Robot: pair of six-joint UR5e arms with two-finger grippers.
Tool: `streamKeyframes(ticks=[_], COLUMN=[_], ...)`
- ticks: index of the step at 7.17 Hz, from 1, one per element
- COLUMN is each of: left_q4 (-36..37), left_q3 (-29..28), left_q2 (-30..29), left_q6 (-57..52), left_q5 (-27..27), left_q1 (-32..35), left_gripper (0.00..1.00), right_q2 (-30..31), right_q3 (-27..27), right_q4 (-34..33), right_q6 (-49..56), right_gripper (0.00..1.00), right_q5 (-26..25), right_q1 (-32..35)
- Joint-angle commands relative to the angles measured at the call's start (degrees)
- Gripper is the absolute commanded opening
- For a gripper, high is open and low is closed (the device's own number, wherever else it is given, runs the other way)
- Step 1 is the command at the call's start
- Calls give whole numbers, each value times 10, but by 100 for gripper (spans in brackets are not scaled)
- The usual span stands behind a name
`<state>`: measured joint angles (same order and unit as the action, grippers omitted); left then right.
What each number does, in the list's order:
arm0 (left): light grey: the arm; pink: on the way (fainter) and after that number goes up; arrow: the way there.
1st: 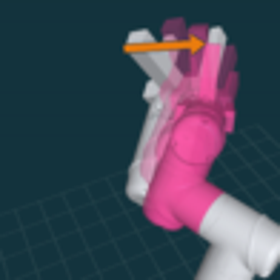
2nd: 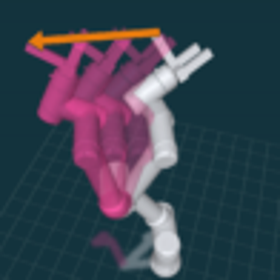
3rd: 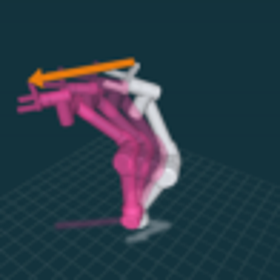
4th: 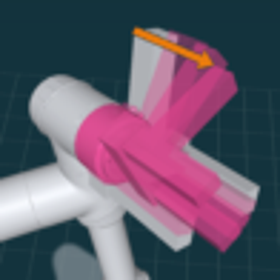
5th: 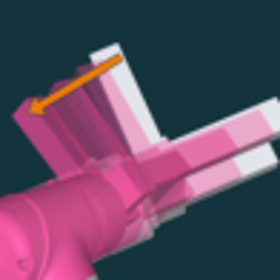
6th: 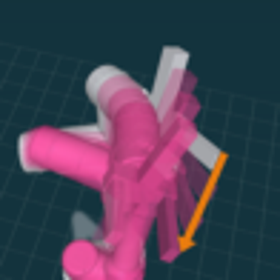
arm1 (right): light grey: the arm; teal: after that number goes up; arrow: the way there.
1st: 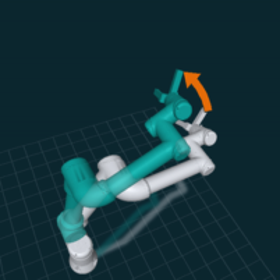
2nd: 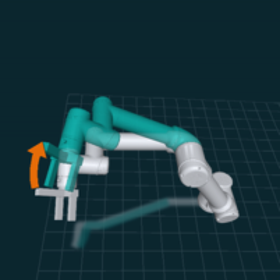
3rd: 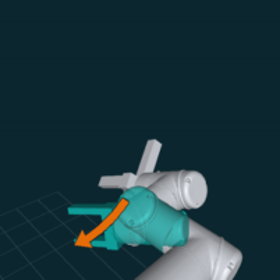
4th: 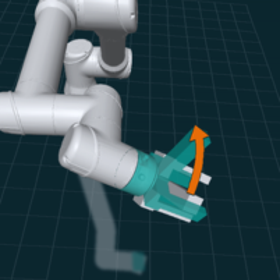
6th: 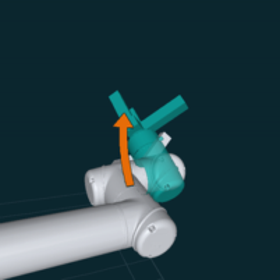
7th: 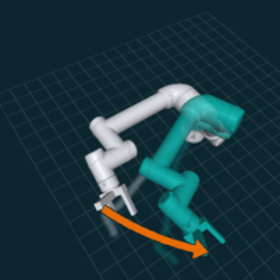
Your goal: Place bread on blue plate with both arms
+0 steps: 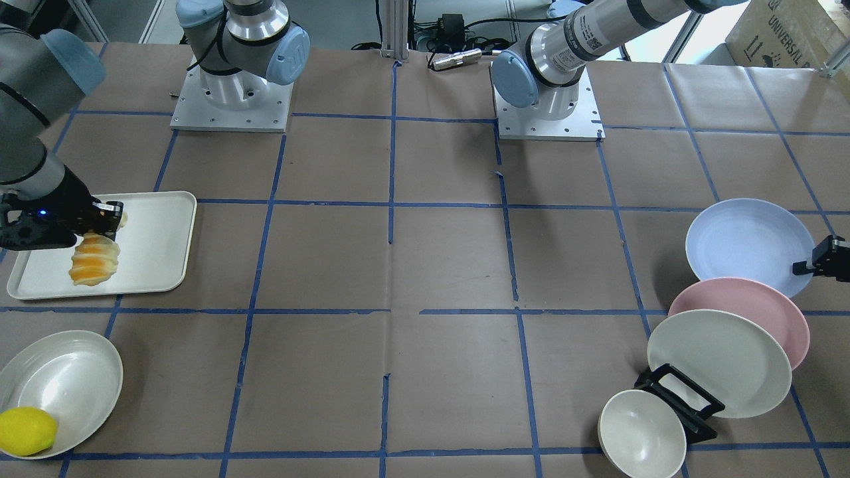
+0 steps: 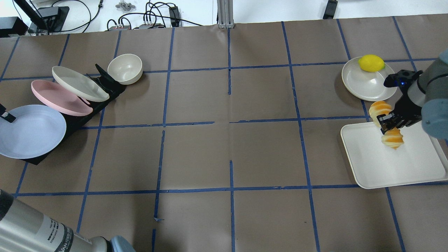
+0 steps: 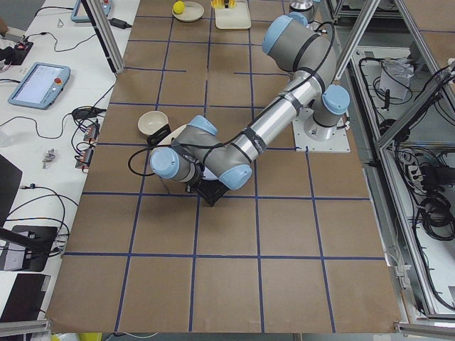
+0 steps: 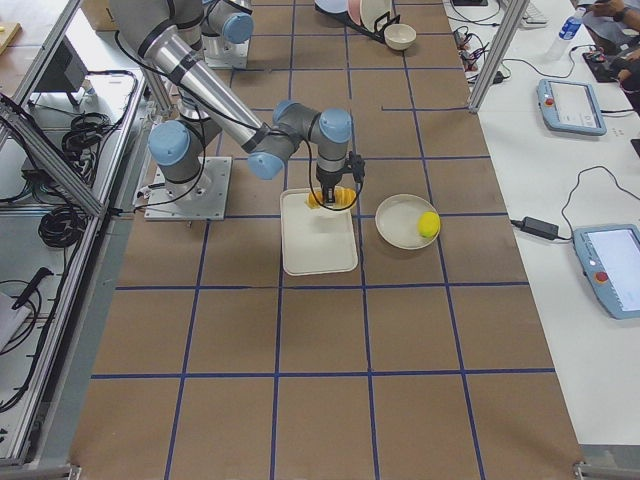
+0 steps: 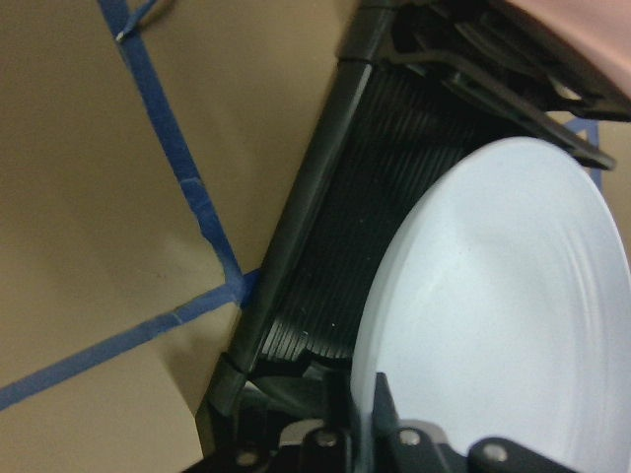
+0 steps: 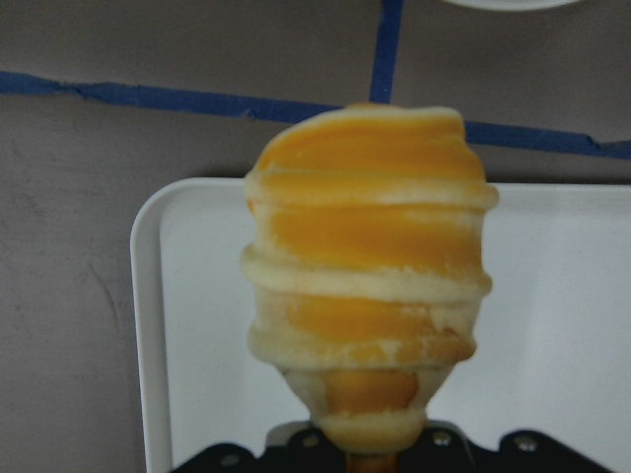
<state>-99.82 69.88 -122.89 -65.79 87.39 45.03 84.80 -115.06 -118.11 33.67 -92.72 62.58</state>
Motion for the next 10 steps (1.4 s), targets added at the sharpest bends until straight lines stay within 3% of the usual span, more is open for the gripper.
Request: streamKeyframes(ticks=[1,2,5,6,8,10], left_q4=[-72,-92,-85,-85,-53,68], left_q3=[5,20,85,96,118,179], left_q2=[70,108,205,216,202,182], left_q6=[7,31,130,191,297,345], left_q5=[0,-1,-7,-9,-55,-80], left_q1=[1,16,155,221,334,420], left_gripper=[5,5,5,5,5,5], right_q2=[31,61,116,113,109,83], right_q3=[96,123,182,219,236,247], right_q4=[135,197,300,334,341,322], right_q6=[0,-1,0,-1,-75,-199], right_gripper=[4,5,5,4,4,4], right_q5=[0,-1,3,4,3,1], right_q1=[1,1,7,10,64,164])
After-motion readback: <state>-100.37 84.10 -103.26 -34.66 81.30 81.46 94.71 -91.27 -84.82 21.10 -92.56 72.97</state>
